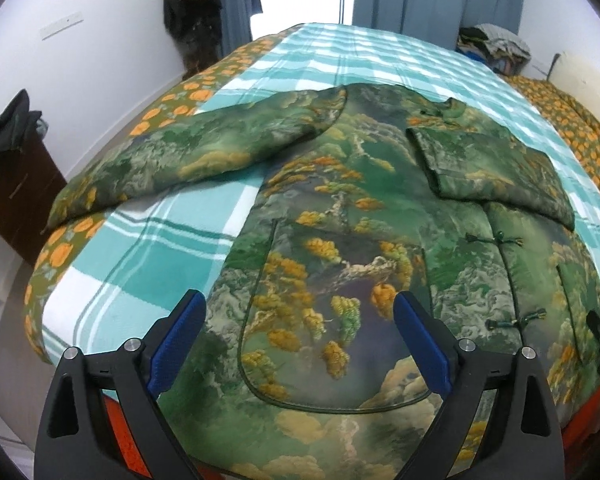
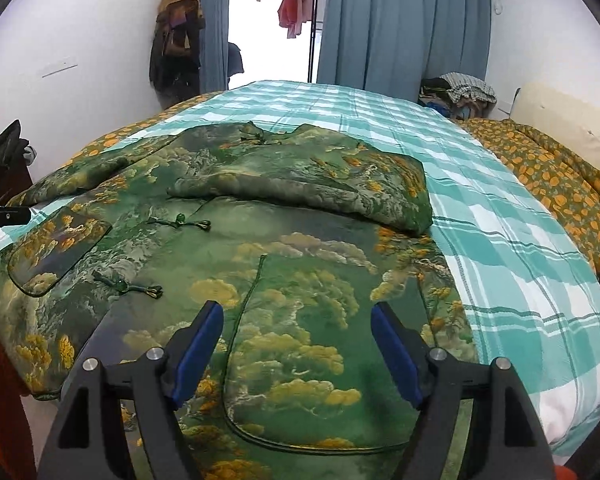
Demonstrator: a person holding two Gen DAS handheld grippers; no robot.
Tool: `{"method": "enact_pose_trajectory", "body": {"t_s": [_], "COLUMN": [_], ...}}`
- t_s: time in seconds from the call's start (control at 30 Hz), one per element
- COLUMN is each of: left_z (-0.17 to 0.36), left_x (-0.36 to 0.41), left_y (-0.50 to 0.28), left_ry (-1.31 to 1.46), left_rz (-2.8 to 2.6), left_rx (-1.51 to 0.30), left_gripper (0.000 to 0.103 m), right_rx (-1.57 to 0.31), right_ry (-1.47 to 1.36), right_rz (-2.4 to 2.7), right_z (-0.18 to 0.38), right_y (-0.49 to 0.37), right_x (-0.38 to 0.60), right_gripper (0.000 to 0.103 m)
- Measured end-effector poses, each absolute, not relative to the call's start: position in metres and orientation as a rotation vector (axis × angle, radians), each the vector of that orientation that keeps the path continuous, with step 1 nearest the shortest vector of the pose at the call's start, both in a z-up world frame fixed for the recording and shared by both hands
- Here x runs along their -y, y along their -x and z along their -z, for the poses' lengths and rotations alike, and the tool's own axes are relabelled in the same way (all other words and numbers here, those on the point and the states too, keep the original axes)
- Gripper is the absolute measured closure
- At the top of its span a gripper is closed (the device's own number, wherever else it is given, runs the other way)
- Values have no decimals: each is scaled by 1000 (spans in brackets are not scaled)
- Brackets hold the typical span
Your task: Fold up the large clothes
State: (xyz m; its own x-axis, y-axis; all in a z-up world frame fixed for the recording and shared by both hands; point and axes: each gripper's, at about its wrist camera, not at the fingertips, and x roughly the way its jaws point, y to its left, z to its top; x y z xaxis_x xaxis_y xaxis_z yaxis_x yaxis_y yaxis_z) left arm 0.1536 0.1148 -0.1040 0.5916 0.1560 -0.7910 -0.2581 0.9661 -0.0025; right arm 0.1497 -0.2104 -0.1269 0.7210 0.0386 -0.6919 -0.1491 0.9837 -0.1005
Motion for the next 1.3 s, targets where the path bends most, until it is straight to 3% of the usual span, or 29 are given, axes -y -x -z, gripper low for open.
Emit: {"method": "enact_pose_trajectory", "body": {"t_s": [1.3], "left_z": [117], "left_x": [-127], "left_y": [-159], "left_ry": [138], "left_rz": [-286], "left_rx": [-945], "left_gripper": [8], "right_rx": [-762], "right_ry": [120], "right_rz": [-74], "right_z": [133], "right_y": [-155], "right_x": [222], "right_gripper": [25]}}
